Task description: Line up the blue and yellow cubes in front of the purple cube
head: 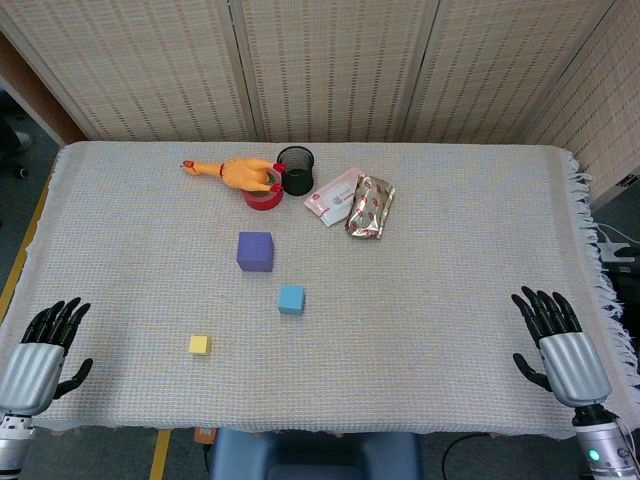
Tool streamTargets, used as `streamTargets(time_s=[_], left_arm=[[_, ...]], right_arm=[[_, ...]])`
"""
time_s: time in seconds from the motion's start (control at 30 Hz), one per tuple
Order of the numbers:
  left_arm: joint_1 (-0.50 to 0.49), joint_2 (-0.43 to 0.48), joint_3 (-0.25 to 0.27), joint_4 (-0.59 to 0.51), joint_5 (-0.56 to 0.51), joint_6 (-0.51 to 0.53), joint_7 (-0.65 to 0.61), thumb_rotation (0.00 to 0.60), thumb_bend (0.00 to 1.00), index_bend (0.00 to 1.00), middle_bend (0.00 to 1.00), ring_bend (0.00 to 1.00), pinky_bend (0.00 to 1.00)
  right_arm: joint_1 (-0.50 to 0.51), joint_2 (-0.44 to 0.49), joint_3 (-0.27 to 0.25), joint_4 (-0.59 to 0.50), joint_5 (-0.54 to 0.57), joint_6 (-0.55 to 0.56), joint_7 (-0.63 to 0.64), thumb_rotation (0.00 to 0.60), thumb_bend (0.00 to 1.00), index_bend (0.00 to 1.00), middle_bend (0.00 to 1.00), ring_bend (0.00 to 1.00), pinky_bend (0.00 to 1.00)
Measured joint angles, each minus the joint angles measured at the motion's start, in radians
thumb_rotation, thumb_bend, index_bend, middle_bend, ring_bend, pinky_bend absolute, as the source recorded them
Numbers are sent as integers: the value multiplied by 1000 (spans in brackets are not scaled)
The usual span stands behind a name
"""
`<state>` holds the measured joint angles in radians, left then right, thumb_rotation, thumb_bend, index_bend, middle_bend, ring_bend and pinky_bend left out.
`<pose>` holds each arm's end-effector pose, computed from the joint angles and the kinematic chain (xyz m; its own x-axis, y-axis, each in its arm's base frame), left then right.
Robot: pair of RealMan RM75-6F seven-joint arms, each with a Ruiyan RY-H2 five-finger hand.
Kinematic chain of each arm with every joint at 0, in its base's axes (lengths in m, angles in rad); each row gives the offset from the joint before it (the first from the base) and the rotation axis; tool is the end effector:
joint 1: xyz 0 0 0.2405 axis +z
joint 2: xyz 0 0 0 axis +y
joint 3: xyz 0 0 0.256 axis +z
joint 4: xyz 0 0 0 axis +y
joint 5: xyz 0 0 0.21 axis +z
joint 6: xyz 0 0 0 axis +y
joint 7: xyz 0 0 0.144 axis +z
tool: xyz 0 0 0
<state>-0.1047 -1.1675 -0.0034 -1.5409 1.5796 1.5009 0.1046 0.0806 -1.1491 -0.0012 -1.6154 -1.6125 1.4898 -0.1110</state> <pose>-0.3096 0.1777 0.1412 0.5159 0.0113 0.8566 0.8525 -0.1053 -0.5120 -0.2972 -0.1676 0.1368 0.4754 -0.0388 0.8789 -0.8753 -0.1213 0.4681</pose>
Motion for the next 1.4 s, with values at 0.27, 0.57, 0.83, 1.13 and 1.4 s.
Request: streamTargets(time_s=[0.27,0.57,0.83,1.13,1.4], left_arm=[[-4,-14,4,8,28,8,-12,600,357,0,0,0,137],[-47,-48,7,-45,127,1,87,600,357,13,617,593,813],[-183,-66,-28,-157,72,-242,141,600,355,102,1000,1000,1000],[-368,-183,-127,-209,-112,-466,176,600,358,155,1000,1000,1000],[-446,-360,-181,-149,-239,-487,268,600,356,194,1000,1000,1000]], right_arm=[[-11,6,2,-12,-2,19,0,600,38,0,0,0,0],[-5,10,11,-8,9,8,18,600,39,0,0,0,0],[0,11,17,-6,22,-3,25,600,38,0,0,0,0],[1,12,33,3,53,-6,36,600,38,0,0,0,0],[-4,24,36,-1,62,-5,51,600,39,0,0,0,0]])
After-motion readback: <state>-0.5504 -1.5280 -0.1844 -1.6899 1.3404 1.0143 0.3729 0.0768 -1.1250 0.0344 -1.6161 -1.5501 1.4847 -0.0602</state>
